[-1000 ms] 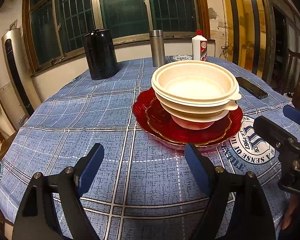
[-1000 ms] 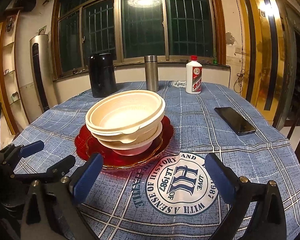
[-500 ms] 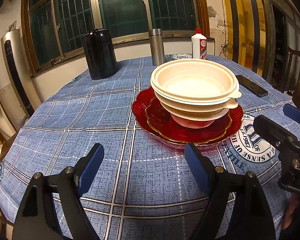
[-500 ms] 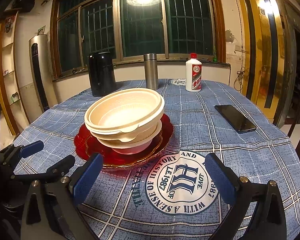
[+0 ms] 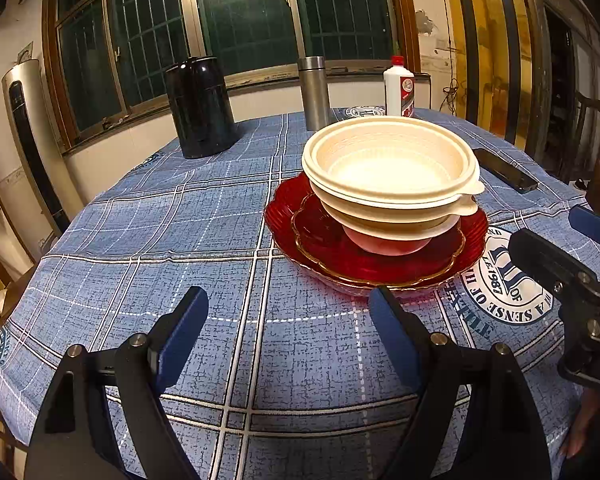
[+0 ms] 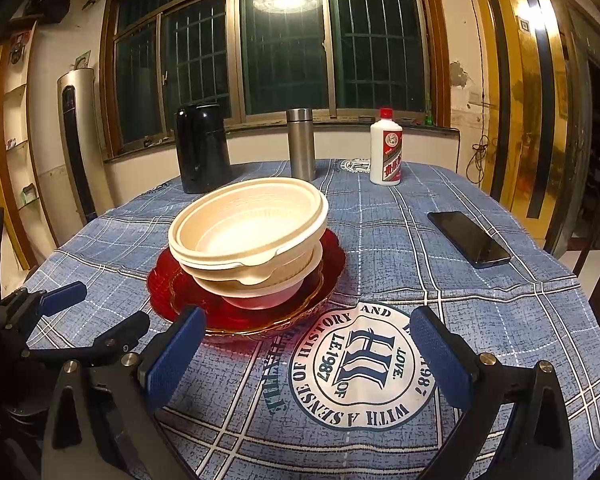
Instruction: Organize plates and bowls
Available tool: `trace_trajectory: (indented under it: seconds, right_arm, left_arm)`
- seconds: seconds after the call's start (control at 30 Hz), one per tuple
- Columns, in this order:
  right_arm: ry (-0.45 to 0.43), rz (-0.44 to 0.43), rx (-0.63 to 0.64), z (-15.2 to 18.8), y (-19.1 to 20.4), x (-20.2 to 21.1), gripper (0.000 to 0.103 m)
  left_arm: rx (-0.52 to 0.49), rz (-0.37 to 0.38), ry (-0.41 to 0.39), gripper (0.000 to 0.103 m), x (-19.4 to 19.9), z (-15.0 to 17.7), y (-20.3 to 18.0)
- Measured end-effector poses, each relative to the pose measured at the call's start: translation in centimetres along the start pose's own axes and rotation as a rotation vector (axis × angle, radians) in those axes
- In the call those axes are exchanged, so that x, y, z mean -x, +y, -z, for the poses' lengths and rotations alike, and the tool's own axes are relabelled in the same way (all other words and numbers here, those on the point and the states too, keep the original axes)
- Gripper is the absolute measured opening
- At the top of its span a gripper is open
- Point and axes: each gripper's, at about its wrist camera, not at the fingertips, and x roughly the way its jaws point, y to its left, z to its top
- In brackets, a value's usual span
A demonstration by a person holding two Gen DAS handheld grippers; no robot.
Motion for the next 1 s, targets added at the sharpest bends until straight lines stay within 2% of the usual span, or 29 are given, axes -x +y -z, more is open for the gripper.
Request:
trace_trajectory:
  seconds: [0.43,1.0]
  right_arm:
    - [0.002,0.001,0.002,-0.01,0.05,0.0,0.103]
    - [0.01,0.043,0.033,-0.02,0.46,-0.4,0.103]
  left_arm:
    - [-0.003,-0.001,0.002,0.083,-0.07,0.08,-0.1]
    - [-0.012,-0.004,0.003,0.083,-0.09,0.03,-0.22]
